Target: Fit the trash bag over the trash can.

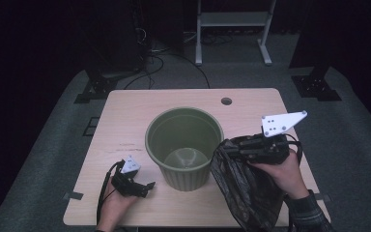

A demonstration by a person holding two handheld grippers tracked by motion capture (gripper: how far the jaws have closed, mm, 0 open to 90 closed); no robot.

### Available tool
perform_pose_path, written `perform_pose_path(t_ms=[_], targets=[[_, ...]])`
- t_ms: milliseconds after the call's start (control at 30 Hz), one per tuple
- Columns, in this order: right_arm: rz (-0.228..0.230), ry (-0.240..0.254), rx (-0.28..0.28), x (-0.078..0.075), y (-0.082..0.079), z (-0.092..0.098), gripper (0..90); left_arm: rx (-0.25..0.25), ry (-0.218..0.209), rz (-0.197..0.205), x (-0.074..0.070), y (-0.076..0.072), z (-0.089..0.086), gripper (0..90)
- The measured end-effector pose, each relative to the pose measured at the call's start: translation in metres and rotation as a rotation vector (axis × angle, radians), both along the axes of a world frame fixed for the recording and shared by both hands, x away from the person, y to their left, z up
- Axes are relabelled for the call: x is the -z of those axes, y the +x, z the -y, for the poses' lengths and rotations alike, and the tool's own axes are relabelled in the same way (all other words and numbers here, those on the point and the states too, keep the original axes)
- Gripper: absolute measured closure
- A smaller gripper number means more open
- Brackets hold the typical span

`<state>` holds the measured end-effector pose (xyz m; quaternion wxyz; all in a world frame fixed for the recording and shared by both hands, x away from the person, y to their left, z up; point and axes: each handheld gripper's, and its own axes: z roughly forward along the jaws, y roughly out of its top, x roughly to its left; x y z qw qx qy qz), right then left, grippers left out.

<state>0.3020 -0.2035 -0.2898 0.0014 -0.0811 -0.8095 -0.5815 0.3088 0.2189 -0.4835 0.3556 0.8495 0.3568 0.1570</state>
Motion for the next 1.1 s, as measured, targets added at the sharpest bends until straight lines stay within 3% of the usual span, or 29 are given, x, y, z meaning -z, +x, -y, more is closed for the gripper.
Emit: perform_pose_path(t_ms=[267,667,1100], targets=[[-0.009,0.000,-0.053,-0.019,0.014,-0.023,87.3,0.000,0.000,0.000,0.000,0.000,0.000,0.0],[-0.047,0.002,-0.113,-0.031,0.038,-0.061,87.1,0.000,0.000,0.000,0.000,0.000,0.000,0.0],[-0.043,0.019,-0.161,-0.046,0.053,-0.107,86.9,-0.001,-0.001,0.001,0.000,0.000,0.000,0.0]])
